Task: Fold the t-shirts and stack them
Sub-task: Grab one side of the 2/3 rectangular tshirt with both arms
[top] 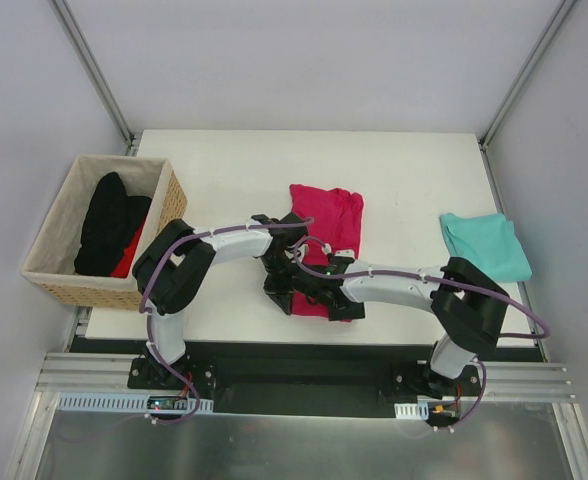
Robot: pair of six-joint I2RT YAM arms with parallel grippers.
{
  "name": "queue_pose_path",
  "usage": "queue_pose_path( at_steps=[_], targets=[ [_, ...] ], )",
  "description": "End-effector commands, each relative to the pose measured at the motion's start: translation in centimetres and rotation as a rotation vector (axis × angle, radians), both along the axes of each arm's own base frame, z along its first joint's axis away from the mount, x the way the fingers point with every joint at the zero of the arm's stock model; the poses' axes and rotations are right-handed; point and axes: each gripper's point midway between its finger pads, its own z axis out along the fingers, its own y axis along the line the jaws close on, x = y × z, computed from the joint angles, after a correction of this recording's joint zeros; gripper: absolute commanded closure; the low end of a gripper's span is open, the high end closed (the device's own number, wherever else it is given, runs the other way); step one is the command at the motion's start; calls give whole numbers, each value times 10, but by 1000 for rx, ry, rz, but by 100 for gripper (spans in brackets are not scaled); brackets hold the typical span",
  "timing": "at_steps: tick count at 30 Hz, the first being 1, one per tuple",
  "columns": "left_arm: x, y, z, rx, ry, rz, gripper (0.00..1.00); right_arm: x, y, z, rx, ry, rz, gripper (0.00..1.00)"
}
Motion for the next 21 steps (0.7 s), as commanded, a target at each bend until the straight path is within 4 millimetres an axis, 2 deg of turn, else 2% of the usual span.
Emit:
queue_pose_path(
  at_steps=[1,8,15,21],
  targets=[
    [-2,-5,8,-23,10,-8,98,4,10,3,26,-18,6,59],
    [-4,-3,7,-18,18,-5,98,1,7,-7,48,-14,-21,59],
    [-6,-1,7,-10,27,2,98,-2,4,-14,61,-6,-49,70],
    [-7,-1,6,1,36,3,98,-5,-1,-23,66,8,-78,72]
  ],
)
